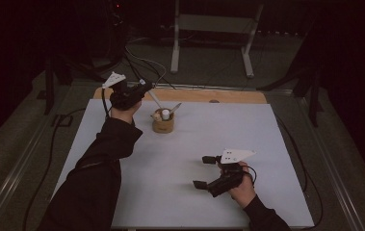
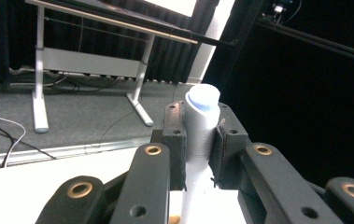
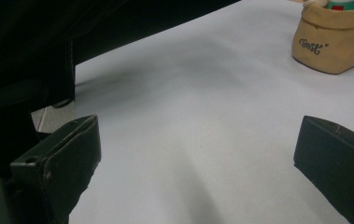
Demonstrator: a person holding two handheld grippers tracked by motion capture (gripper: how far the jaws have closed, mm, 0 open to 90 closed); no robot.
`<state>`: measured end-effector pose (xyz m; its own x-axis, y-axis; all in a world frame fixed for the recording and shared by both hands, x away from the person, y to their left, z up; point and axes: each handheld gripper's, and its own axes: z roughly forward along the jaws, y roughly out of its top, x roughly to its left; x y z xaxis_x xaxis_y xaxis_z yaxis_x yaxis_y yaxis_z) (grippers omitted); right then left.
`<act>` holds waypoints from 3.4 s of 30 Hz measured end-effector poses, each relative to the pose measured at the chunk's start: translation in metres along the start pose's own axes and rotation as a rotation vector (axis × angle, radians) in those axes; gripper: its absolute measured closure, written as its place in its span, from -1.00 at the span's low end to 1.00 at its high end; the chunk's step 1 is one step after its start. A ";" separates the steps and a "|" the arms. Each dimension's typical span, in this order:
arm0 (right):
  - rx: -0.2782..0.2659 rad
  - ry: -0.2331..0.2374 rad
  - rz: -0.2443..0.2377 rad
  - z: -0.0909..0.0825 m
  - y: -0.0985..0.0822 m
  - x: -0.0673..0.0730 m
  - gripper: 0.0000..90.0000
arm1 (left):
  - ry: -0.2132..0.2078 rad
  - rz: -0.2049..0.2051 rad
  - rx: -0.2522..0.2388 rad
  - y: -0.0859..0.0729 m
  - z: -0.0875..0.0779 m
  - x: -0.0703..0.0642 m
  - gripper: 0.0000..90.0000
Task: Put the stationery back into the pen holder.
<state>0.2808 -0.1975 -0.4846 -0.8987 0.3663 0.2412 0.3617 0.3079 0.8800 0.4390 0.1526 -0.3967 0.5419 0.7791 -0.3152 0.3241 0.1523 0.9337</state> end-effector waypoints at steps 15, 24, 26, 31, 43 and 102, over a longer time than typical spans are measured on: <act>-0.010 0.009 0.010 -0.002 0.000 -0.001 -0.98 | 0.056 0.042 0.029 -0.012 0.016 0.003 0.75; -0.014 0.012 0.016 -0.003 0.000 -0.002 -0.98 | 0.067 0.072 0.063 -0.016 0.020 0.002 0.75; -0.013 0.011 0.013 -0.003 0.001 -0.002 -0.98 | 0.069 0.077 0.070 -0.017 0.021 0.001 0.75; -0.011 0.012 0.014 -0.003 0.000 -0.002 -0.98 | 0.074 0.090 0.094 -0.020 0.025 0.001 0.75; -0.009 0.011 0.018 -0.002 0.000 -0.003 -0.98 | 0.056 0.105 0.184 -0.027 0.037 -0.002 0.75; -0.024 0.000 0.026 -0.008 0.000 -0.006 -0.98 | -0.309 0.126 0.261 -0.023 -0.045 -0.028 -0.99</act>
<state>0.2837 -0.2067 -0.4828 -0.8890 0.3741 0.2640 0.3789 0.2773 0.8829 0.3819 0.1545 -0.4013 0.7841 0.5566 -0.2746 0.4045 -0.1227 0.9063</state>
